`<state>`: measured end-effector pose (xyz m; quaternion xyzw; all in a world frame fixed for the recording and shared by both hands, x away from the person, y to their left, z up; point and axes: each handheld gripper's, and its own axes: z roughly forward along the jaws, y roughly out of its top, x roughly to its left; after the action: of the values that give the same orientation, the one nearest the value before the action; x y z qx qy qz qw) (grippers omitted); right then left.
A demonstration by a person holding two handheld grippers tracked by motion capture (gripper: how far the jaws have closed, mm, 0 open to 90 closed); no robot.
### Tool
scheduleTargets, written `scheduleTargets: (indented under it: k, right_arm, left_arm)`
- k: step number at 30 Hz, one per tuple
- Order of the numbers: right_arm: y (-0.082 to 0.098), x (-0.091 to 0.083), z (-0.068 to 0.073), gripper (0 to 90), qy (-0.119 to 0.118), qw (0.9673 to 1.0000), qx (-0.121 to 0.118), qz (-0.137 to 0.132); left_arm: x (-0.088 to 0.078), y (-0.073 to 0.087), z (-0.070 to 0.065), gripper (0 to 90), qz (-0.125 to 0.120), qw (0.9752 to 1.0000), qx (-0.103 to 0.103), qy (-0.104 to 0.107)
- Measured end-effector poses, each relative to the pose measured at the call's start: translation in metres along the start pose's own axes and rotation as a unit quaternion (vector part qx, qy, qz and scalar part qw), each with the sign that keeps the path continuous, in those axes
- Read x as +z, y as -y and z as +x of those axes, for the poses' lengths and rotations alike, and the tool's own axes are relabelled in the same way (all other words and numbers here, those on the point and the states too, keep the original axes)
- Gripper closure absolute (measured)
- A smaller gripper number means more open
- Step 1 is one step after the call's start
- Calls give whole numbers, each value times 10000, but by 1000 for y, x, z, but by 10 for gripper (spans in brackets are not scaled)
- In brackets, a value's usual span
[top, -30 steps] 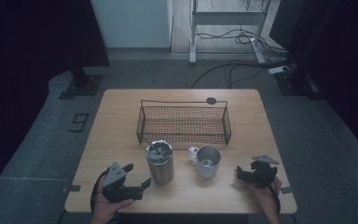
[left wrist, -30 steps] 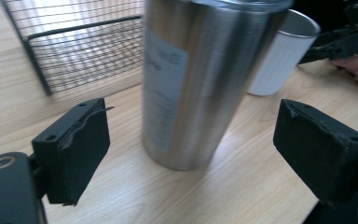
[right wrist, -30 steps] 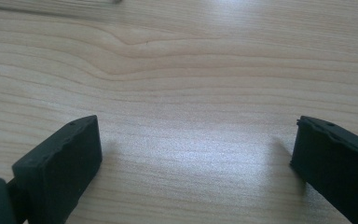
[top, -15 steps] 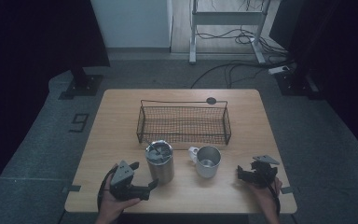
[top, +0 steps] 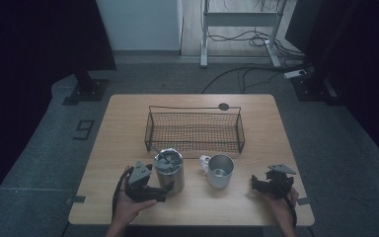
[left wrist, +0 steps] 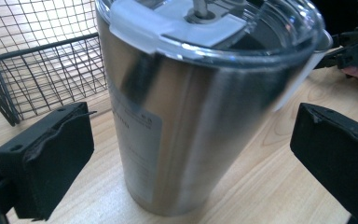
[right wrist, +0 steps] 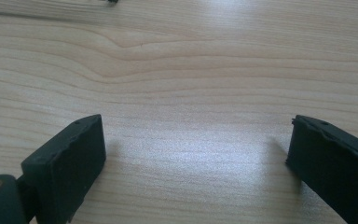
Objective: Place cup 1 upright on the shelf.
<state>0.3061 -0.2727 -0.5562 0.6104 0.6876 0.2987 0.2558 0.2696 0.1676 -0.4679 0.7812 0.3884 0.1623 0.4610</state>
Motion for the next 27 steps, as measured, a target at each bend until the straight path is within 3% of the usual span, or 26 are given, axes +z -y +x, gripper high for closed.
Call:
scheduleTargets:
  k: [10, 27]
  right_arm:
    - [0, 0, 0, 41, 8, 10000, 2, -5]
    - [0, 0, 0, 43, 4, 10000, -10, -9]
  left_arm:
    - [8, -5, -1, 0, -23, 9999, 100, 36]
    - [27, -14, -1, 0, 16, 10000, 53, -20]
